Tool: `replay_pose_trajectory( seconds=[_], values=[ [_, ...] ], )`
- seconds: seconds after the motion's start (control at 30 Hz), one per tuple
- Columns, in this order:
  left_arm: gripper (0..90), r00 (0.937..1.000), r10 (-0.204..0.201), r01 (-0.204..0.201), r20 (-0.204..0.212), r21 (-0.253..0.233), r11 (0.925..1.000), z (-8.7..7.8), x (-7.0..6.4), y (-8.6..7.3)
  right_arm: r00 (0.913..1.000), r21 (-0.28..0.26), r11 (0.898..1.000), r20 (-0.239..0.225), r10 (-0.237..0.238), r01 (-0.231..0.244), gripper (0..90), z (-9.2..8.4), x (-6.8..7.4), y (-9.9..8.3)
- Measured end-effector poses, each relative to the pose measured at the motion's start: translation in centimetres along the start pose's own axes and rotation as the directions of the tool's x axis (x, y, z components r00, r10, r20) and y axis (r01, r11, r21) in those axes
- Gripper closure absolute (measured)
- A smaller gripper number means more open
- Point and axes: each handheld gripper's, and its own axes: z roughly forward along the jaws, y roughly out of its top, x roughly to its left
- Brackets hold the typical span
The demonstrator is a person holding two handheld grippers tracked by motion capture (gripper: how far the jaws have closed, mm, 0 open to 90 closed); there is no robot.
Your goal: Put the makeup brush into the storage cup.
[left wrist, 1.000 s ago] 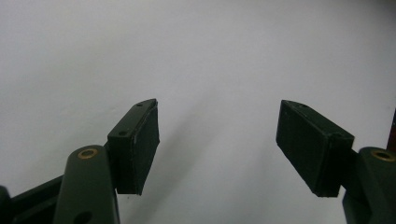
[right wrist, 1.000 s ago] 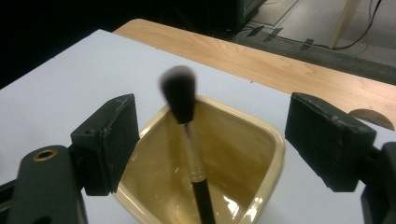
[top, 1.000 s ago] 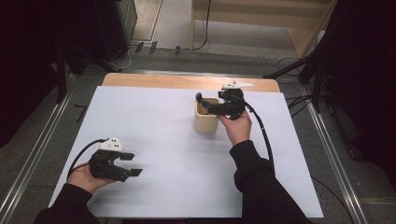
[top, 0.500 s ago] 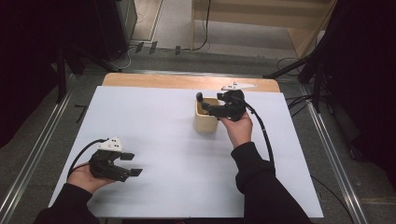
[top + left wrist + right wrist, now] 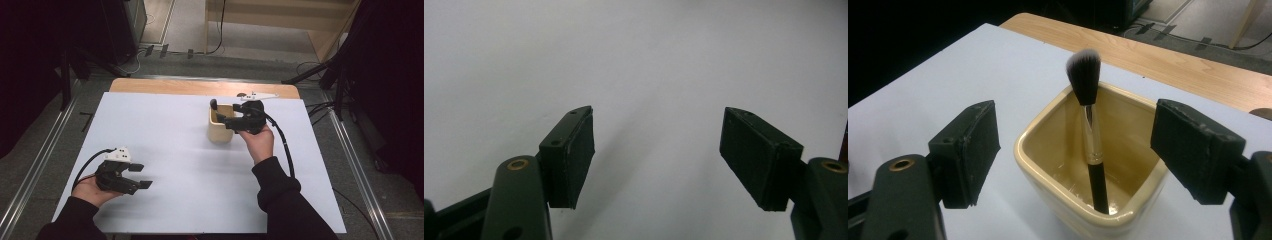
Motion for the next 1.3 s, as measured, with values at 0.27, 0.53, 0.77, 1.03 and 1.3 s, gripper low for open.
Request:
replay_pose_trajectory(
  seconds=[0.27, 0.53, 0.77, 1.03, 1.3],
  values=[
    [30.1, 1.0000, -0.005, 0.005, 0.007, -0.008, 1.0000, -0.1, 0.0, 0.0, 0.9987, 0.025, 0.998, -0.001, -0.052, 0.052, 20.7, -0.6, 0.7, -0.5],
    [29.5, 1.0000, -0.007, 0.007, 0.007, -0.007, 1.0000, -0.1, 0.0, 0.0, 0.9974, 0.015, 0.998, -0.036, -0.063, 0.064, 21.3, -1.5, 1.4, -1.3],
    [28.2, 0.9998, -0.016, 0.016, 0.013, -0.014, 0.9998, -0.1, 0.1, 0.0, 0.9957, 0.037, 0.997, -0.058, -0.073, 0.075, 21.7, -2.1, 1.4, -2.2],
    [27.6, 0.9999, -0.008, 0.008, 0.009, -0.013, 0.9999, 0.0, 0.0, 0.0, 0.9909, 0.026, 0.996, -0.103, -0.087, 0.090, 21.7, -3.0, 1.7, -3.2],
    [27.1, 0.9999, -0.010, 0.010, 0.007, -0.012, 0.9999, 0.0, 0.0, 0.0, 0.9871, 0.013, 0.994, -0.122, -0.104, 0.107, 21.7, -3.9, 1.9, -4.3]
  ],
)
